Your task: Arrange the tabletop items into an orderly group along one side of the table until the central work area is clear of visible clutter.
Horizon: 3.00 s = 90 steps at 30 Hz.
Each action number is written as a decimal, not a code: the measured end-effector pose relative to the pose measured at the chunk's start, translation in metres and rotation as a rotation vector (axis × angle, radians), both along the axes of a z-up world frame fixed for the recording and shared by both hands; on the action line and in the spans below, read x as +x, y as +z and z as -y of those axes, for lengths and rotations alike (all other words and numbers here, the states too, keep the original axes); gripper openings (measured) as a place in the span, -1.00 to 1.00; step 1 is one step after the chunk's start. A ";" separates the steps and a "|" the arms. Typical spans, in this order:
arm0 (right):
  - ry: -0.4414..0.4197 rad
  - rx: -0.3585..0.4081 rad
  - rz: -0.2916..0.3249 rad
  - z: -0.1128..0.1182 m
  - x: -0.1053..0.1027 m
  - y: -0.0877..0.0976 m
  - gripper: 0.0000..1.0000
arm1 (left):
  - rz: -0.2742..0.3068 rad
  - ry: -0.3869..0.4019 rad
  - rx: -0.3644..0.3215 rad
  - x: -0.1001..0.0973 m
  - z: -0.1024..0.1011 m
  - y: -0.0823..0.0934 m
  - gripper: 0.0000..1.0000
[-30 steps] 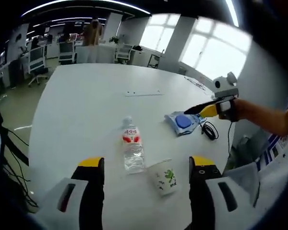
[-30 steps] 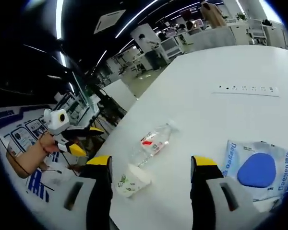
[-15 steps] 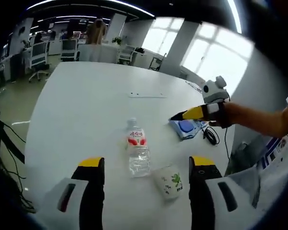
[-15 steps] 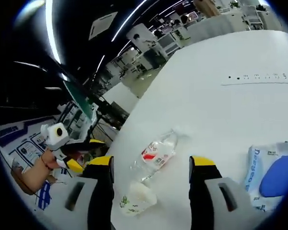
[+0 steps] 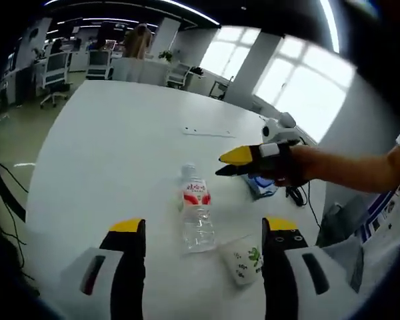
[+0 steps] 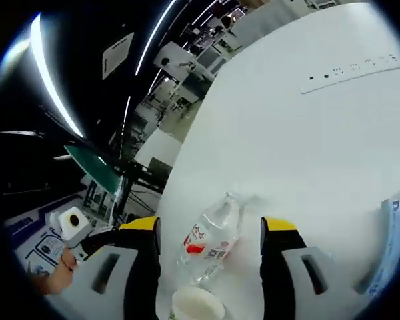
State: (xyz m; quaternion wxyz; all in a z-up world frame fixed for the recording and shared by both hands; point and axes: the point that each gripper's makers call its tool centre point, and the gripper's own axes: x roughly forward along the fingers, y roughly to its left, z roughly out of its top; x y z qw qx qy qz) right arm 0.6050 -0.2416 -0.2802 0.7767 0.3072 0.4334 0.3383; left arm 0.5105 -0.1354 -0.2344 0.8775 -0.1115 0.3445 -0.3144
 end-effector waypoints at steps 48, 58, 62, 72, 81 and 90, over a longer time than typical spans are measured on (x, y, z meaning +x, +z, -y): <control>-0.120 0.182 -0.099 -0.036 0.041 -0.033 -0.60 | -0.014 0.009 -0.077 0.027 0.006 -0.023 0.38; -0.021 0.168 0.033 -0.042 0.041 -0.008 -0.61 | -0.029 -0.033 -0.110 0.038 0.009 -0.030 0.37; 0.030 0.152 0.095 -0.047 0.039 0.002 -0.61 | -0.034 -0.062 -0.149 0.047 0.016 -0.032 0.37; 0.156 0.114 0.230 -0.061 0.026 0.025 -0.61 | -0.058 -0.198 -0.212 0.055 0.042 -0.043 0.38; 0.250 0.094 0.316 -0.074 0.007 0.043 -0.61 | -0.079 -0.269 -0.233 0.050 0.054 -0.052 0.32; 0.305 0.078 0.372 -0.077 -0.001 0.052 -0.61 | -0.077 -0.332 -0.269 0.045 0.064 -0.049 -0.06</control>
